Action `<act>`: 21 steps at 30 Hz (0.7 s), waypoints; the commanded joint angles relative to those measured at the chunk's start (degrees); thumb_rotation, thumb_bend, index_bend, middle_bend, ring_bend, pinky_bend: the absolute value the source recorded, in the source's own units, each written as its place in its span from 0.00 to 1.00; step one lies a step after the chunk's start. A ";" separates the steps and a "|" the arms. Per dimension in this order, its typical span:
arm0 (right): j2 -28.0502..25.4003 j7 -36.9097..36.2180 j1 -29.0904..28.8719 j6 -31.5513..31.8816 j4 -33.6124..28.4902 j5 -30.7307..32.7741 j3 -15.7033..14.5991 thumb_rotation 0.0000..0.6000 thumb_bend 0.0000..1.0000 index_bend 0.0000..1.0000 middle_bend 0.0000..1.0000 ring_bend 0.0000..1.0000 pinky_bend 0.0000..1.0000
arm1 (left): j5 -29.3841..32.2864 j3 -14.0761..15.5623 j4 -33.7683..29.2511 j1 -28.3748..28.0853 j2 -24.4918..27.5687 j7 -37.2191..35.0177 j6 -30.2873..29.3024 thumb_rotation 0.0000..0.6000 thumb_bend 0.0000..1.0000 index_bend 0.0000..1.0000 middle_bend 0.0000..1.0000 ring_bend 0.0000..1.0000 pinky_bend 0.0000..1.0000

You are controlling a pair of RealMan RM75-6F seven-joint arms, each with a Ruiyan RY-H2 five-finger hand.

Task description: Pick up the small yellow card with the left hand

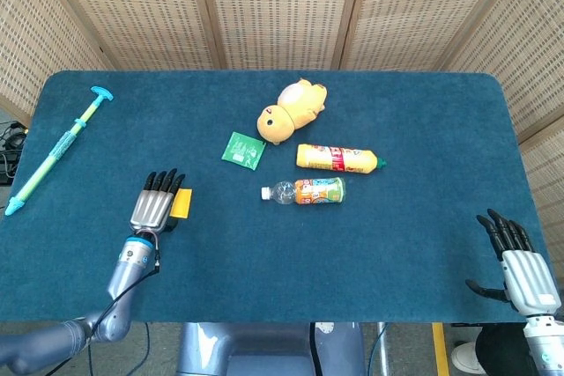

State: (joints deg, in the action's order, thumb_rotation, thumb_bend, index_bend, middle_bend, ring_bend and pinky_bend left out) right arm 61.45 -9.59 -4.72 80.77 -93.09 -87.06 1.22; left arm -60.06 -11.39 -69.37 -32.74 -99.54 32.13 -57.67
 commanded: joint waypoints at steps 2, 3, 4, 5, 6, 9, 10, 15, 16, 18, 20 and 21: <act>-0.02 -0.15 -0.01 -0.02 0.06 0.06 0.02 1.00 0.00 0.00 0.00 0.00 0.00 | 0.42 0.15 1.34 -0.80 -1.06 0.68 0.19 1.00 0.50 0.00 0.00 0.00 0.00; -0.03 -0.20 -0.02 -0.03 0.06 0.07 0.03 1.00 0.00 0.00 0.00 0.00 0.00 | 0.28 0.23 1.74 -0.94 -1.42 0.80 -0.07 1.00 0.56 0.00 0.00 0.00 0.00; -0.04 -0.22 -0.03 -0.03 0.06 0.06 0.03 1.00 0.00 0.00 0.00 0.00 0.00 | 0.18 0.27 1.95 -0.99 -1.64 0.81 -0.28 1.00 0.65 0.00 0.00 0.00 0.00; -0.05 -0.24 -0.03 -0.03 0.07 0.05 0.03 1.00 0.00 0.00 0.00 0.00 0.00 | -0.13 0.40 2.14 -1.05 -1.91 0.72 -0.61 1.00 0.70 0.00 0.00 0.00 0.00; -0.04 -0.25 -0.04 -0.02 0.07 0.04 0.03 1.00 0.00 0.00 0.00 0.00 0.00 | -0.50 0.55 2.27 -1.07 -2.08 0.55 -0.95 1.00 0.73 0.00 0.00 0.00 0.00; -0.02 -0.22 -0.03 0.04 0.09 -0.06 -0.01 1.00 0.00 0.00 0.00 0.00 0.00 | -1.94 0.95 2.18 -0.96 -2.23 -0.50 -2.16 1.00 0.74 0.00 0.00 0.00 0.00; -0.02 -0.21 -0.02 0.05 0.09 -0.08 -0.02 1.00 0.00 0.00 0.00 0.00 0.00 | -2.13 1.00 1.99 -0.88 -2.17 -0.92 -2.27 1.00 0.74 0.00 0.00 0.00 0.00; -0.08 -0.20 0.08 0.33 -0.03 -0.21 -0.04 1.00 0.00 0.00 0.00 0.00 0.00 | -3.16 1.27 -0.06 -0.38 -0.87 -3.55 -2.59 1.00 0.72 0.00 0.00 0.00 0.00; -0.09 -0.18 0.08 0.34 -0.05 -0.22 -0.05 1.00 0.00 0.00 0.00 0.00 0.00 | -3.29 1.34 -0.79 -0.24 -0.36 -4.26 -2.43 1.00 0.72 0.00 0.00 0.00 0.00; -0.09 -0.08 0.07 0.28 -0.08 -0.20 -0.07 1.00 0.00 0.00 0.00 0.00 0.00 | -3.32 1.48 -2.41 0.06 0.79 -5.60 -1.97 1.00 0.69 0.00 0.00 0.00 0.00; -0.11 -0.04 0.08 0.29 -0.13 -0.19 -0.07 1.00 0.00 0.00 0.00 0.00 0.00 | -3.51 1.76 -3.94 0.42 1.91 -6.55 -1.79 1.00 0.60 0.00 0.00 0.00 0.00; -0.10 -0.01 0.07 0.29 -0.15 -0.17 -0.06 1.00 0.00 0.00 0.00 0.00 0.00 | -3.76 1.97 -4.68 0.63 2.54 -6.94 -1.89 1.00 0.57 0.00 0.00 0.00 0.00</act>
State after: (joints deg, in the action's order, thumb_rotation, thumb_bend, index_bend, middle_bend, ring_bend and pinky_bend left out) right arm 61.34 -9.60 -4.64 81.06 -93.24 -87.23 1.15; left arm -63.50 -9.74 -73.06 -32.51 -97.91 25.99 -59.69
